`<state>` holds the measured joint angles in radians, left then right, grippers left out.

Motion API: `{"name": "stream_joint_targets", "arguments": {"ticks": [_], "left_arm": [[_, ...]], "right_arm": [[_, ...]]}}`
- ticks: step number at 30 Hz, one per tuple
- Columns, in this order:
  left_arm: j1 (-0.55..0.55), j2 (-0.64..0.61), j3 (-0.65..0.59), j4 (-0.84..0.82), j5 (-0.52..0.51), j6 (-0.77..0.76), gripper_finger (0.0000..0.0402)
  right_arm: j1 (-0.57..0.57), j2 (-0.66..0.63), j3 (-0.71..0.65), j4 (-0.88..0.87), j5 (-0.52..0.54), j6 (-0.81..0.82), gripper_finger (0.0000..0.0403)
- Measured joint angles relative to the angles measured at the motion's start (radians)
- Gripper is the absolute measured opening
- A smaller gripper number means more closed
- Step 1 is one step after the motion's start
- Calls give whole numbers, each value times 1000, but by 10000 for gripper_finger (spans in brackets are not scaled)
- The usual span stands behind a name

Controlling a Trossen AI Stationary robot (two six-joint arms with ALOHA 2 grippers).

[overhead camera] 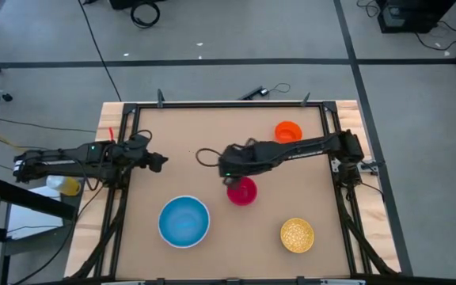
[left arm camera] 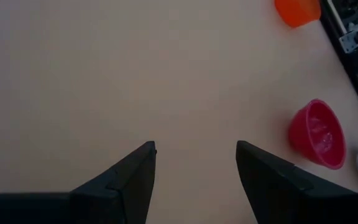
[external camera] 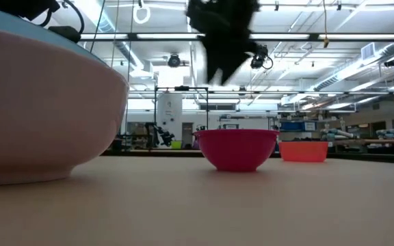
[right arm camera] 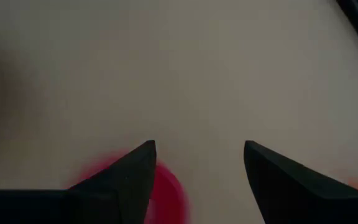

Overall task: Nest bowls inside each other by size order
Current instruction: Stack the orange bowl on top of the blue bowl

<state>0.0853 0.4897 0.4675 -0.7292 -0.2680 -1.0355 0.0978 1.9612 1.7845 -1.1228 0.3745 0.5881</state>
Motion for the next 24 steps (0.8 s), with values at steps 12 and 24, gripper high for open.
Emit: {"name": "stream_joint_targets", "arguments": {"ticks": [12,24], "left_arm": [[-48,156,0,47,-25,3,226],[-173,300,0,165,-23,-125,226]], "right_arm": [[-20,-397,-610,89,-43,308,242],[-619,-547,-937,244,-11,347,238]]}}
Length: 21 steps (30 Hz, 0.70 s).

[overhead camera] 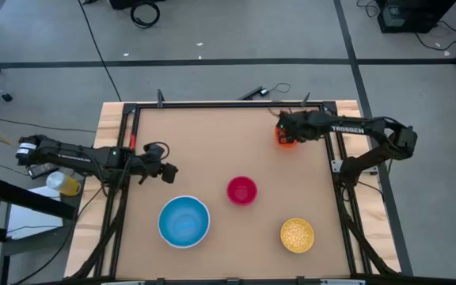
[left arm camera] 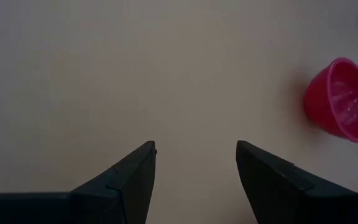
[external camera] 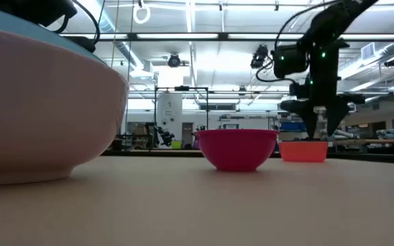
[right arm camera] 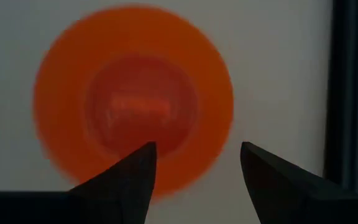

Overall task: Nest bowls inside each other by size order
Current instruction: Stack the orange bowl on top of the blue bowl

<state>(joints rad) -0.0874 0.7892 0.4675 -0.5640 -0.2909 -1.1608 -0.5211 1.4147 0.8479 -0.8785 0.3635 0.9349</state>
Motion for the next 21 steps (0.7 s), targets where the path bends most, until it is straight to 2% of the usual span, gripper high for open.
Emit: {"name": "stream_joint_targets", "arguments": {"ticks": [4,8,15,21], "left_arm": [[-46,42,0,0,0,-46,226],[-89,89,0,2,0,-83,226],[-170,160,0,15,0,-158,226],[-214,209,0,15,0,-189,226]], "right_arm": [[-124,11,-32,127,-76,-97,236],[-201,48,-32,150,-102,-120,217],[-214,106,-33,146,-129,-165,132],[-165,61,-33,171,-173,-190,43]]}}
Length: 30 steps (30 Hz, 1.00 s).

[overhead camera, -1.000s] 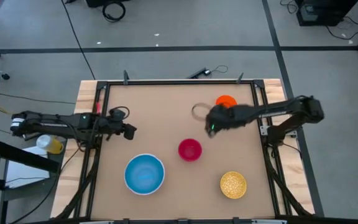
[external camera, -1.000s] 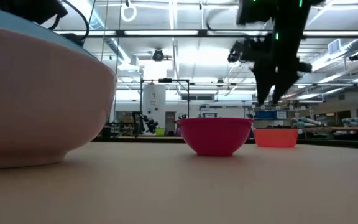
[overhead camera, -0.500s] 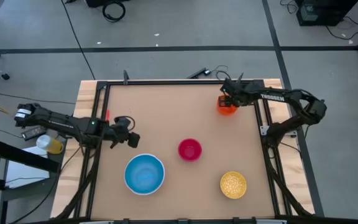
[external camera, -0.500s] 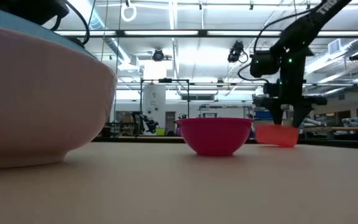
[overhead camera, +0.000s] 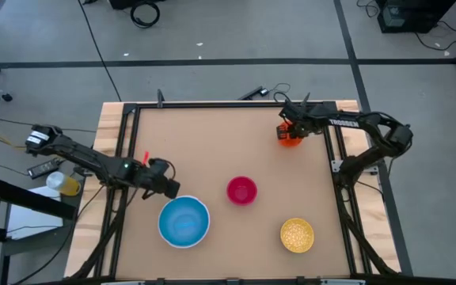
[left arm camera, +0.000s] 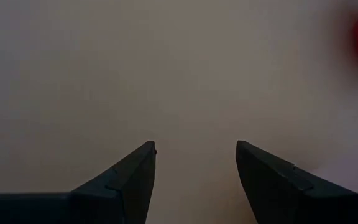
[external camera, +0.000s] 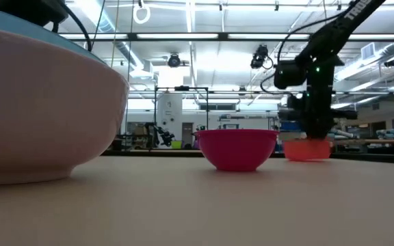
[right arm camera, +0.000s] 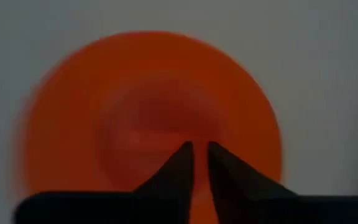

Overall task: Nest bowls inside each other by size order
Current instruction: Stack the orange bowl on top of the blue bowl, then stack the yellow bowl on top of the blue bowl

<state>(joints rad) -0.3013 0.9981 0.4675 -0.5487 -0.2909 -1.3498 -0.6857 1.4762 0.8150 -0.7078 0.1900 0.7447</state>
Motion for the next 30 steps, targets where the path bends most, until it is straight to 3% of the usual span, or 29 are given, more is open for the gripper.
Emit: {"name": "stream_joint_targets", "arguments": {"ticks": [2,5,11,13,18,21,25,30], "left_arm": [[-6,15,0,0,0,-2,226],[-6,32,0,0,0,-3,226],[-6,50,0,6,0,-2,226],[-6,50,0,7,0,3,226],[-3,50,0,6,-27,58,226],[-3,50,0,7,-93,98,226],[0,50,0,15,-147,137,226],[13,50,0,63,-142,199,226]], "right_arm": [[41,-29,0,20,-38,-22,15],[120,-84,0,29,-105,-19,13],[291,-239,0,-161,-101,89,84],[363,-301,0,-235,-146,116,107],[655,-407,0,-332,-244,157,148],[826,-414,0,-342,-200,191,160],[939,-378,0,-320,-141,330,166],[1071,-317,0,-181,-284,526,166]]}}
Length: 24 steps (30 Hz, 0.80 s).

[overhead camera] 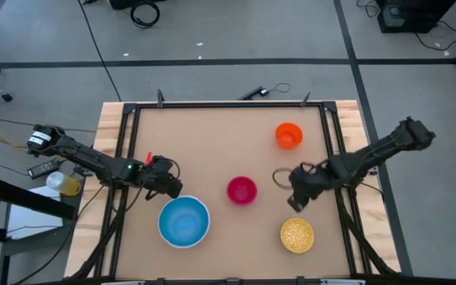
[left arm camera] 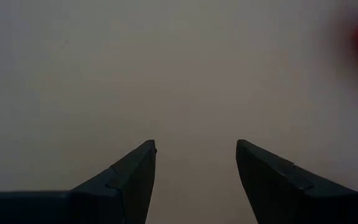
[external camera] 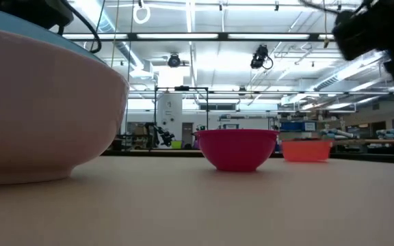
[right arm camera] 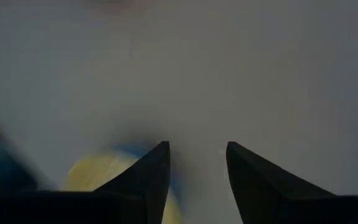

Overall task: Nest bowls inside each other by size order
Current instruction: Stack the yellow bowl on top of the blue bowl

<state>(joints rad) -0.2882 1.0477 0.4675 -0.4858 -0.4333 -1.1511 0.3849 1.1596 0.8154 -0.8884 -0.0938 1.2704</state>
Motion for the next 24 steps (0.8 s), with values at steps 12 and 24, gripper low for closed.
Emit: {"name": "stream_joint_targets", "arguments": {"ticks": [12,24], "left_arm": [[41,0,0,16,-4,21,226],[50,0,0,19,-4,18,226]], "right_arm": [[267,197,0,94,73,-97,167],[221,316,9,213,63,-124,21]]}}
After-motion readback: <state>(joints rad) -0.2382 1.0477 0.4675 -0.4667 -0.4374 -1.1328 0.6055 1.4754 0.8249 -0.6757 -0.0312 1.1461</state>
